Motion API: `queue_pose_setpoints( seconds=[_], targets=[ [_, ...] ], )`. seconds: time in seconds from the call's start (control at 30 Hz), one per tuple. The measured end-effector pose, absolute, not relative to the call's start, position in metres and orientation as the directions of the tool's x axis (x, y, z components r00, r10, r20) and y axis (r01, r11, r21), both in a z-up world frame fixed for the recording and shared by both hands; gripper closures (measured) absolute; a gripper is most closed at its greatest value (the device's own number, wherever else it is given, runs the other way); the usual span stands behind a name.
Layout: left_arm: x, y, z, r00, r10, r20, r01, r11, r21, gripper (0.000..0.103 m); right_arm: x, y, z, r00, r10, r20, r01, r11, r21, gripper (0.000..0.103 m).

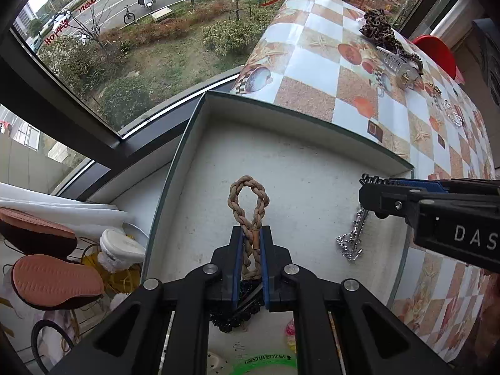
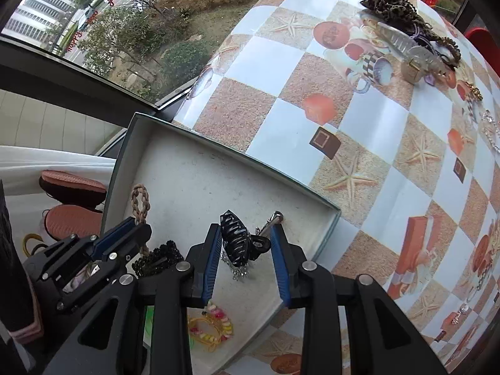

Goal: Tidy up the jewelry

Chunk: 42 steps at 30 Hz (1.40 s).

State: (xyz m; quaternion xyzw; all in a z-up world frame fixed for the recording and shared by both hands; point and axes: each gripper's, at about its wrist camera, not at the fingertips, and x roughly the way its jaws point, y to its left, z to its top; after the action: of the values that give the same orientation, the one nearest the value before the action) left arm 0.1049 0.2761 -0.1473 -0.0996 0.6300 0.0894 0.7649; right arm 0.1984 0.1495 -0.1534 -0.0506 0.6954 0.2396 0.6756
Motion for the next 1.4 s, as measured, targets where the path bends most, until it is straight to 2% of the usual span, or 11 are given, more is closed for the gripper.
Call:
queue_pose_setpoints(
  seconds=[0.4,0.6,0.67,0.73,0.77,0.8,0.97,1.03,1.3,1.37,1.4],
  targets=[
    [0.104,0.273,-0.166,0.152,0.033,-0.988,-0.261,0.965,-0.008,0.089,0.209,0.170,-0.177,-0.113,0.222,-0.968,-0.385,0.889,0.249,0.067],
    [0.099,0.271,-0.159,0.154,0.031,-0.988,-0.265,0.964,-0.011,0.089,0.207,0.162,-0.166,-0.109,0.246,-0.963,-0.376,0.886,0.269,0.046],
    [0.096,0.268,-0.155,0.153,0.035,-0.988,-0.261,0.965,-0.006,0.089,0.205,0.158,-0.159,-0.102,0.262,-0.960,-0.367,0.887,0.281,0.043],
    [0.092,0.265,-0.150,0.160,0.044,-0.986,-0.257,0.966,0.002,0.068,0.203,0.153,-0.150,-0.092,0.272,-0.958,-0.358,0.889,0.287,0.038],
    [0.090,0.263,-0.146,0.170,0.058,-0.984,-0.261,0.965,0.012,0.029,0.201,0.148,-0.146,-0.084,0.275,-0.958,-0.353,0.890,0.287,0.037],
    [0.087,0.262,-0.141,0.185,0.080,-0.979,-0.267,0.963,0.028,0.003,0.200,0.145,-0.143,-0.077,0.277,-0.958,-0.348,0.893,0.286,0.036],
    [0.077,0.256,-0.123,0.208,0.087,-0.974,-0.265,0.964,0.029,0.002,0.186,0.114,-0.128,-0.041,0.259,-0.965,-0.307,0.916,0.259,0.033],
    [0.072,0.255,-0.118,0.200,0.083,-0.976,-0.278,0.960,0.025,0.002,0.182,0.105,-0.121,-0.017,0.231,-0.973,-0.302,0.926,0.225,0.020],
    [0.044,0.257,-0.093,0.179,0.123,-0.976,-0.327,0.943,0.059,0.000,0.141,0.099,-0.087,0.100,0.154,-0.983,-0.420,0.902,0.099,0.017],
    [0.036,0.259,-0.087,0.184,0.135,-0.974,-0.348,0.935,0.064,0.000,0.134,0.101,-0.083,0.111,0.158,-0.981,-0.437,0.894,0.095,0.000],
    [0.033,0.259,-0.083,0.185,0.151,-0.971,-0.357,0.931,0.076,0.000,0.130,0.100,-0.079,0.127,0.160,-0.979,-0.442,0.893,0.088,0.000]
  ],
)
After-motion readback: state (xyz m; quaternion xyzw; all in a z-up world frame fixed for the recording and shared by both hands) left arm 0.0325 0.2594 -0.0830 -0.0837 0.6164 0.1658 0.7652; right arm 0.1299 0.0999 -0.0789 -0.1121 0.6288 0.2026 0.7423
